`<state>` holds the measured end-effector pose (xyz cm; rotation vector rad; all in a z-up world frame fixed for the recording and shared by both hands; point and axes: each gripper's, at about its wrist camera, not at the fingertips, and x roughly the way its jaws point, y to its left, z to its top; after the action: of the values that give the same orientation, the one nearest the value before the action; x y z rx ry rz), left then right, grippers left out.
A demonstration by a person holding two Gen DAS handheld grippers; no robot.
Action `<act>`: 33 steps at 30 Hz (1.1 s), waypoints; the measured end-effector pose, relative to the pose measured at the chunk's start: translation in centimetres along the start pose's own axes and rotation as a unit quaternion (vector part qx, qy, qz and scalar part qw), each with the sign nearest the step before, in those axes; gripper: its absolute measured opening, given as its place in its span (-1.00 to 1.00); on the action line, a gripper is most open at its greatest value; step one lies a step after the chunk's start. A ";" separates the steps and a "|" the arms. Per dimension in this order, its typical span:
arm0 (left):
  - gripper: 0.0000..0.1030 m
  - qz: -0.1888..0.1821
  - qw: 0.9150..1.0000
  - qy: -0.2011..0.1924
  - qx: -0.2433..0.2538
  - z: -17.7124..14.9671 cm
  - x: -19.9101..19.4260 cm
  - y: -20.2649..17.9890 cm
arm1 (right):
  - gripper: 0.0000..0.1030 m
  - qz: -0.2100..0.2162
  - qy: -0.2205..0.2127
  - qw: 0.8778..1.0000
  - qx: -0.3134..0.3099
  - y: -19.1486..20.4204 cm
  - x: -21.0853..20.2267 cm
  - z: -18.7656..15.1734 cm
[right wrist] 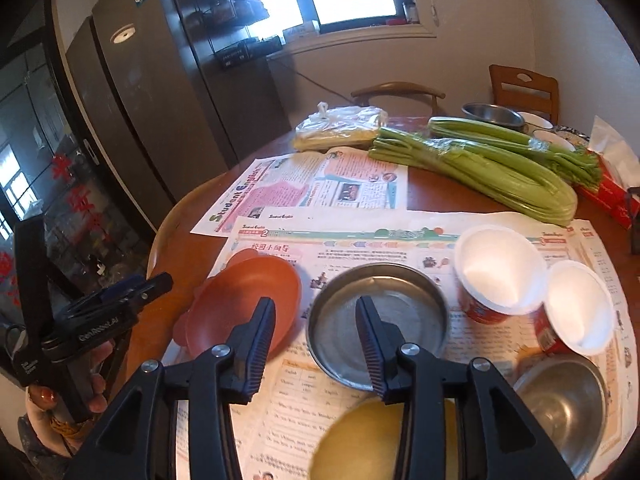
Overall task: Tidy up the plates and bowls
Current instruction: 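Carry the orange plate beside the steel plate and release it with the left tool, then move the left tool to the yellow scallop plate and grasp its rim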
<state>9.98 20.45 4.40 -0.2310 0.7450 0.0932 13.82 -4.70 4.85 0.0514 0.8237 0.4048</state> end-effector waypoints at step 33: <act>0.24 -0.091 0.989 0.053 0.101 -7.5 -1.7 -13.8 | -0.10 -0.043 -0.021 0.998 0.032 -7.3 -11.1 -8.1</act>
<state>6.01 5.28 2.62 -0.1094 0.8302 -0.1692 3.63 -16.40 5.64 0.0838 0.7944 0.2961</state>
